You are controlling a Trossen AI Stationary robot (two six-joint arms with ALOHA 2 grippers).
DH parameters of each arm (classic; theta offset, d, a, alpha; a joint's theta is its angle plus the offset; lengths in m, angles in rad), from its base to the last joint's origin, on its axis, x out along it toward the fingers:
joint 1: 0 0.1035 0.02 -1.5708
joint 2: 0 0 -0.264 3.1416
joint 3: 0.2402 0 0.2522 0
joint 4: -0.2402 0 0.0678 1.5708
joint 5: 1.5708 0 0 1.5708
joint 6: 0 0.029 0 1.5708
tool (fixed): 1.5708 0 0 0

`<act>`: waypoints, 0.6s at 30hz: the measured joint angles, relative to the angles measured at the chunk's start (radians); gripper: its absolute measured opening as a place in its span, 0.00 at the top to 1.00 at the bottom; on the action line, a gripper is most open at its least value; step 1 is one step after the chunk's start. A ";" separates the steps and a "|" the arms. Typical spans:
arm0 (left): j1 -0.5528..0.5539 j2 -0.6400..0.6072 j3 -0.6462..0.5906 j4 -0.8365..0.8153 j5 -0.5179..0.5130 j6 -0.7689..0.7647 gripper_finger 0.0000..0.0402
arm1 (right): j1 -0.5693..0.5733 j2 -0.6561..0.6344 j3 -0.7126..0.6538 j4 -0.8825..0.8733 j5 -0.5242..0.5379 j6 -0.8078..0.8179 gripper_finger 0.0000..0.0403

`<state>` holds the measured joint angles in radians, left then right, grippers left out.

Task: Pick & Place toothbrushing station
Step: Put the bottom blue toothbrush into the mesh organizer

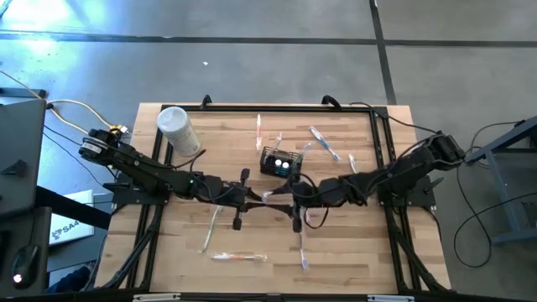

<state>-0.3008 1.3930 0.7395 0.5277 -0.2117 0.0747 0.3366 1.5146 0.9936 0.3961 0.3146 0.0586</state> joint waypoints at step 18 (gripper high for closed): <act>0.000 0.020 0.000 0.027 -0.082 -0.008 0.97 | -0.055 0.065 0.000 0.094 -0.132 -0.009 0.62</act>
<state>-0.3004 1.4125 0.7395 0.5549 -0.2941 0.0669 0.2812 1.5793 0.9939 0.4901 0.1830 0.0494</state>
